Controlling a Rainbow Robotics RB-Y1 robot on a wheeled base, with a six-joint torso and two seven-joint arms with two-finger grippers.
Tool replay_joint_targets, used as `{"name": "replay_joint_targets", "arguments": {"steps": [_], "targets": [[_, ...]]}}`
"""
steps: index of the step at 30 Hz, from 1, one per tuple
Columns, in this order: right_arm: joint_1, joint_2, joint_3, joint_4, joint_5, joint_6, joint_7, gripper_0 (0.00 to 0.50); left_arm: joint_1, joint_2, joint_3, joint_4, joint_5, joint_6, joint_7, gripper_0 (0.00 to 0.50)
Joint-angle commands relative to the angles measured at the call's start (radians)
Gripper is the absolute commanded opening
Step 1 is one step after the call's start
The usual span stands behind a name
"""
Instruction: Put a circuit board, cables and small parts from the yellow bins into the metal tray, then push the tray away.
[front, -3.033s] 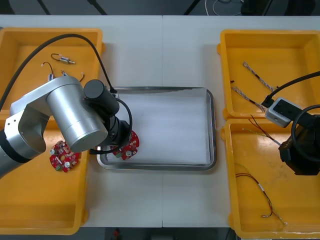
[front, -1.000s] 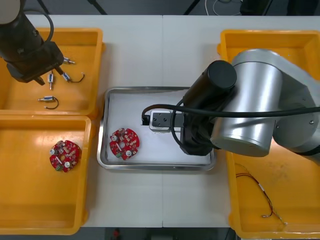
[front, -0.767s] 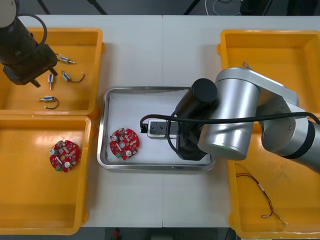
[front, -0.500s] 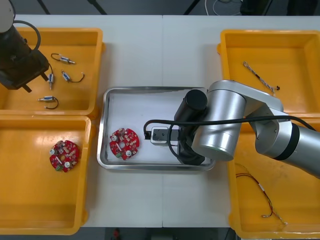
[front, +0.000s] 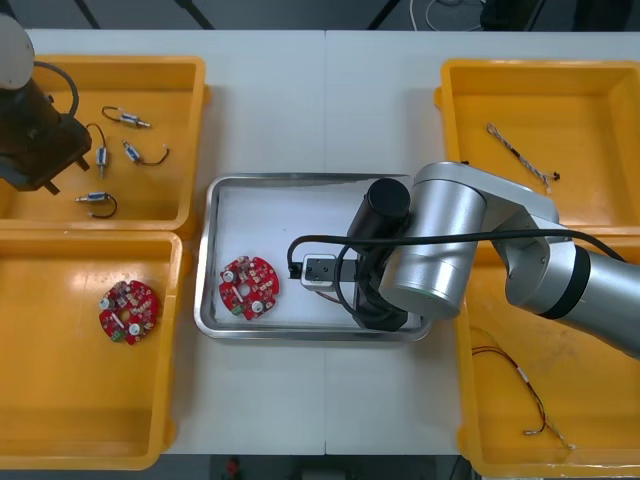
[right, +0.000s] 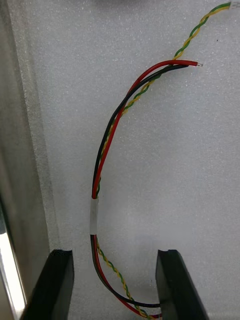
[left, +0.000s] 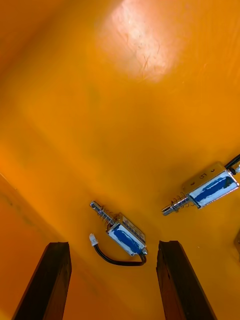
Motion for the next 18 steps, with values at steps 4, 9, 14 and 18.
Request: {"name": "replay_joint_targets", "arguments": {"steps": [4,9,14,18], "targets": [[-0.030,0.031,-0.065,-0.055,-0.021,0.048,0.019,0.500,-0.057,-0.039,0.024,0.014,-0.011,-0.013,0.002,0.500],[-0.022,0.064,-0.173,-0.102,-0.017,0.194,0.015,0.500,-0.057,-0.051,0.024,0.042,-0.014,-0.028,-0.007,0.500],[0.001,0.090,-0.298,-0.152,-0.016,0.352,0.007,0.500,-0.057,-0.067,0.019,0.085,-0.017,-0.070,-0.016,0.500],[0.021,0.097,-0.404,-0.224,-0.016,0.399,-0.005,0.500,-0.057,-0.070,-0.027,0.100,-0.018,-0.102,-0.013,0.500]]}}
